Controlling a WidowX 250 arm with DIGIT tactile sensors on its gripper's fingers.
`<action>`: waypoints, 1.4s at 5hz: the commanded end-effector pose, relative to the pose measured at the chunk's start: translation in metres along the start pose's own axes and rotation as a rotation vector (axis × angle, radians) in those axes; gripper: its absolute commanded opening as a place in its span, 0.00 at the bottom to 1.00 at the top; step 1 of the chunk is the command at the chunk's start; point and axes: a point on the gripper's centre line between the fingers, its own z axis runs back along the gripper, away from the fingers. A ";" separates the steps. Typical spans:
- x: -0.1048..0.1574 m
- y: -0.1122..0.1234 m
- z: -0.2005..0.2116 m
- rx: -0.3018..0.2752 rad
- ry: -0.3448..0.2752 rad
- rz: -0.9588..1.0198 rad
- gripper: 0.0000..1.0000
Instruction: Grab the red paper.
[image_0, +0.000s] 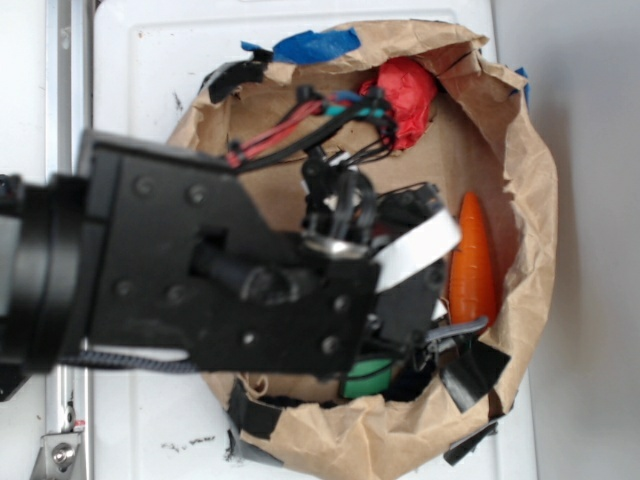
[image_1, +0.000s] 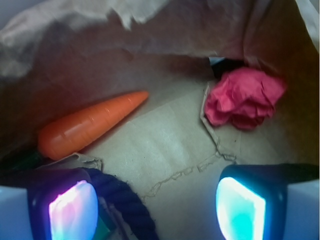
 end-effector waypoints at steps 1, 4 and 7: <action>-0.005 0.019 -0.009 -0.126 -0.099 0.022 1.00; 0.023 0.044 -0.026 -0.140 -0.066 0.045 1.00; 0.045 0.055 -0.042 -0.093 -0.045 0.086 1.00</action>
